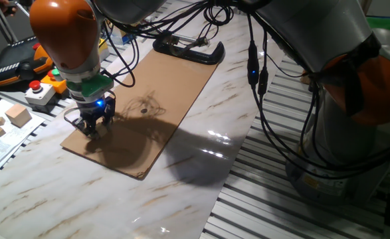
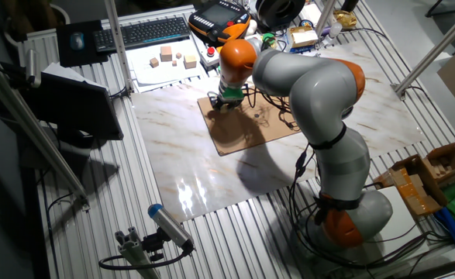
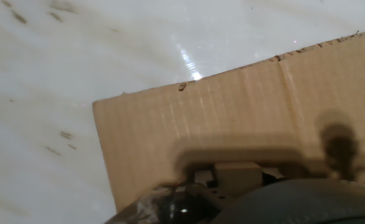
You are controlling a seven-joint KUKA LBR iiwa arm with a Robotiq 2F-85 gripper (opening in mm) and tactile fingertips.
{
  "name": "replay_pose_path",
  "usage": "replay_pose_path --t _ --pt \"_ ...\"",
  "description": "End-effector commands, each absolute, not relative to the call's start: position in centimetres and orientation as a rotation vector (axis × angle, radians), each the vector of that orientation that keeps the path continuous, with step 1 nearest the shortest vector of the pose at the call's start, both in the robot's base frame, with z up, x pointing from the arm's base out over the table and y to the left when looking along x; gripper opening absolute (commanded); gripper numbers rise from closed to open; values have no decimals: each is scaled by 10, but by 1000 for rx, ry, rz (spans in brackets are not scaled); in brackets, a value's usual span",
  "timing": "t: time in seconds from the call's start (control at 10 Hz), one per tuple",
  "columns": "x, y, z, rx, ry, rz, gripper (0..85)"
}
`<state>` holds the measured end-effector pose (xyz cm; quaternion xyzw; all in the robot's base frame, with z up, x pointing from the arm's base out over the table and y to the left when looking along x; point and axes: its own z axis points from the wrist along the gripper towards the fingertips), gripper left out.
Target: Hold a small block with the gripper and sweep it from left to right on the table
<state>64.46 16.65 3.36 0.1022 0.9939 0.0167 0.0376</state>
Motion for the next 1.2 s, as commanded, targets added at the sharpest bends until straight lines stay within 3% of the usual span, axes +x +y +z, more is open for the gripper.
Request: replay_pose_path --t 0.0,0.5,0.9,1.1 --pt "645 166 34 317 3046 51 707" --pt "648 155 64 347 3055 14 717" --pt "643 129 101 356 3061 28 610" --pt "641 113 122 327 3066 -12 503"
